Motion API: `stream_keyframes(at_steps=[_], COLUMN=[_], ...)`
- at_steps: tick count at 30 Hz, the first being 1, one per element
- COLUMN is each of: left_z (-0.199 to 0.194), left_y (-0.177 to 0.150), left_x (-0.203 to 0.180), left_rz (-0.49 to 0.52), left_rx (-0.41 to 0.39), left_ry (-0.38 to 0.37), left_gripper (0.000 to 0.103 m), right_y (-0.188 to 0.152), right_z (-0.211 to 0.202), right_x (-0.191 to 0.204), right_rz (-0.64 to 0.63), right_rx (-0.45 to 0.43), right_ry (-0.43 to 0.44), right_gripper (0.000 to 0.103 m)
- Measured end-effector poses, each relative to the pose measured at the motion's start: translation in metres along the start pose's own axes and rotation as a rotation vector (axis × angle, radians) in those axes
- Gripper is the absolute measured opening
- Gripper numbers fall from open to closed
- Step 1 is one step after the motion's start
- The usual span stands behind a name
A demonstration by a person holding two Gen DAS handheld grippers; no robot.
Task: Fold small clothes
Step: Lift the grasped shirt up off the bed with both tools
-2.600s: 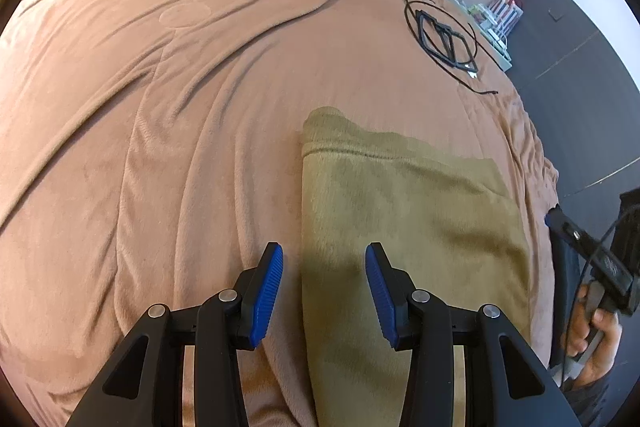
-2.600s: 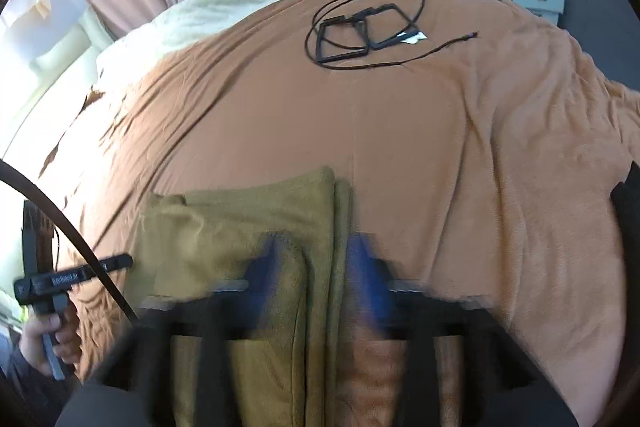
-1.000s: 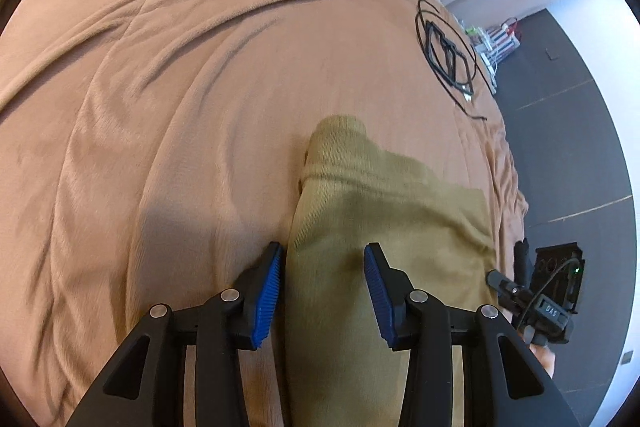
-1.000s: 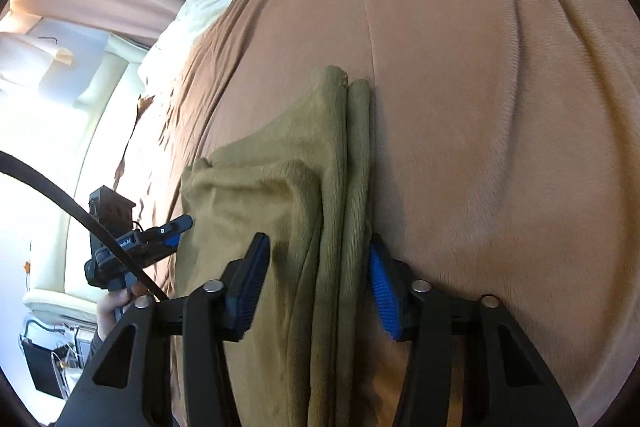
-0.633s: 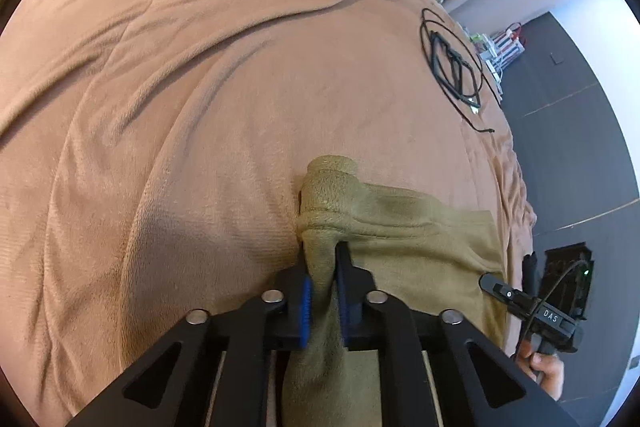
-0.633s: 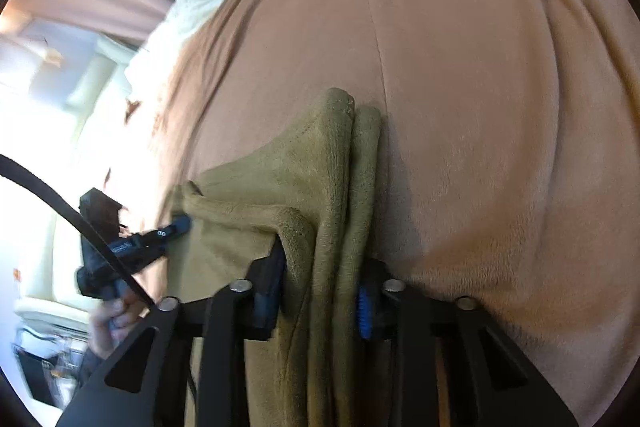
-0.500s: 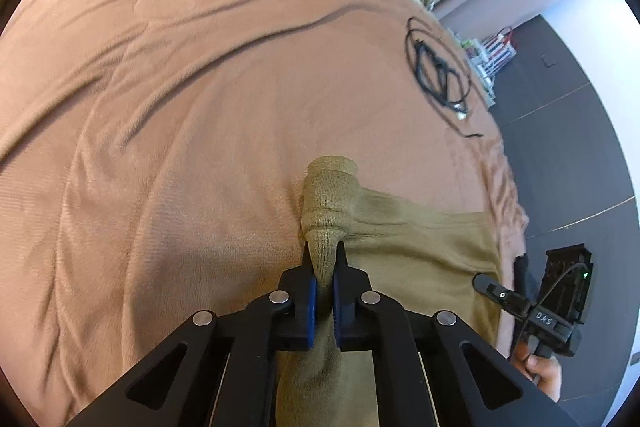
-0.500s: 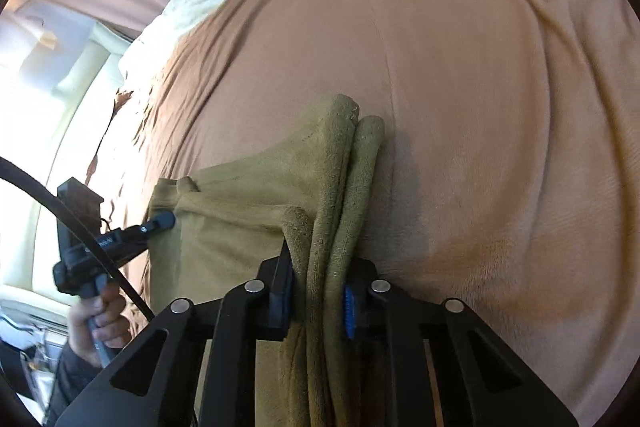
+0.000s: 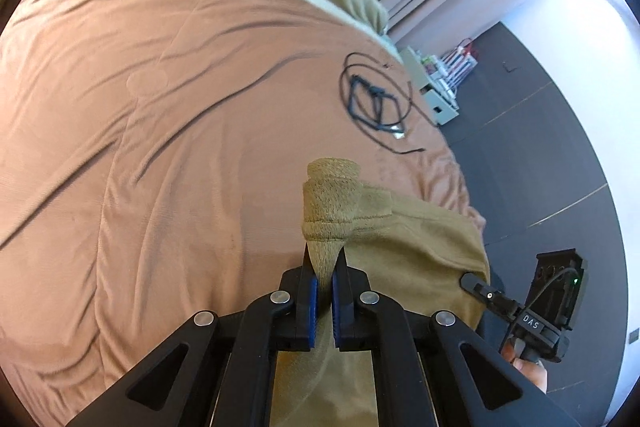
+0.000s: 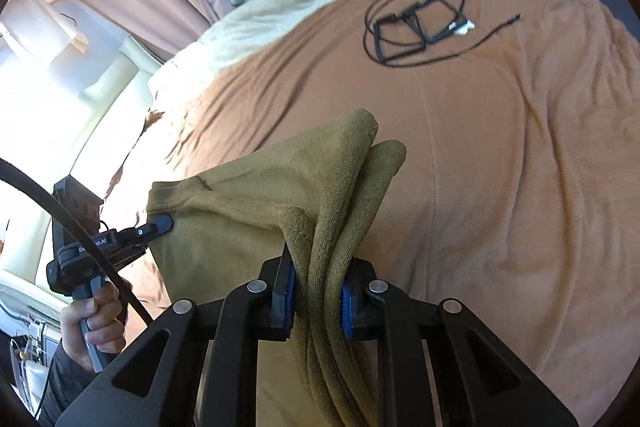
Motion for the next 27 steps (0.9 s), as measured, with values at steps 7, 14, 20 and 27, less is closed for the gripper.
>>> stream_keyframes(at_steps=[7,14,20,27], left_z=[-0.045,-0.082,-0.11,-0.135], left_y=[-0.002,-0.009,-0.017,-0.025], left_x=[-0.037,-0.068,-0.098,-0.139], left_rz=[0.032,0.07,0.108,0.148], left_rx=[-0.052,-0.085,-0.114,-0.144], left_ry=[-0.025,-0.041,-0.067,-0.094], left_gripper=[0.005,0.005,0.005,0.005], right_y=[-0.022,-0.044,-0.056,-0.073], right_z=[-0.051,-0.096,-0.131,-0.186], right_x=[0.018,0.033,0.038,0.04], right_rz=[-0.007,-0.026,-0.046,-0.073], right_rx=[-0.08,-0.124,-0.165,-0.233], right_ry=[0.015,0.028,0.035,0.044], right_gripper=[0.013,0.013,0.013,0.013])
Point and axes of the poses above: each gripper's, at about its wrist camera, not at the fingertips, and z roughly the way its jaws point, x to its left, y to its top, the point moved 5 cm from there along z, roughly the way its jaws point, and after that the axes turned 10 degrees about z, right-handed, at the moved point
